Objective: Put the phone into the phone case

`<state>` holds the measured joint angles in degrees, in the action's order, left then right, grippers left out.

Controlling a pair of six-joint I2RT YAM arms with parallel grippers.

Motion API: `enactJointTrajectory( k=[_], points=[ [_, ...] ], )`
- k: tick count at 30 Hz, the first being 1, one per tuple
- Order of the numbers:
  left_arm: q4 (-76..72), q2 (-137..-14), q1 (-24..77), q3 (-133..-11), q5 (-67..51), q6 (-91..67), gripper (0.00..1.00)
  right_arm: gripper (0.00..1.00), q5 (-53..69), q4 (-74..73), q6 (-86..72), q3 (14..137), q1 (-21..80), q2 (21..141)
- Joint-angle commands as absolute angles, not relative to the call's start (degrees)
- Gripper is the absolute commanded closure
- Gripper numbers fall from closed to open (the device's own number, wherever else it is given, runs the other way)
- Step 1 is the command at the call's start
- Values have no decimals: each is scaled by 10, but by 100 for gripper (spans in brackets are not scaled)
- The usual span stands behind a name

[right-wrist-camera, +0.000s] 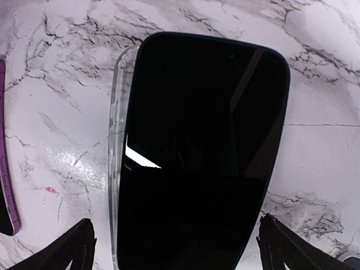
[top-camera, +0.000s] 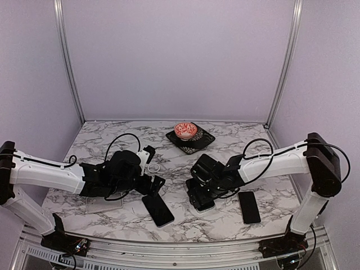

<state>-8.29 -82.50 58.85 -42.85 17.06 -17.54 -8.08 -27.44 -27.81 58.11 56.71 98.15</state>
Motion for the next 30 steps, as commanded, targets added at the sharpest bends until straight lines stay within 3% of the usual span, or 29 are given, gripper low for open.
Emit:
enactJointTrajectory(
  k=[1,6,11,20,30],
  points=[
    [-67,-833,585,-443,164,-170,1,1,-64,-318,-269,605,564,1015],
    [-64,-835,585,-445,162,-170,1,2,-75,-334,-270,622,571,1039],
    [-59,-838,585,-453,163,-164,1,11,-98,-358,-269,642,589,1063],
    [-61,-838,585,-449,160,-171,1,40,-95,-352,-275,646,600,1058],
    [-91,-852,585,-456,132,-185,1,54,-95,-313,-286,630,599,1012]
  ],
)
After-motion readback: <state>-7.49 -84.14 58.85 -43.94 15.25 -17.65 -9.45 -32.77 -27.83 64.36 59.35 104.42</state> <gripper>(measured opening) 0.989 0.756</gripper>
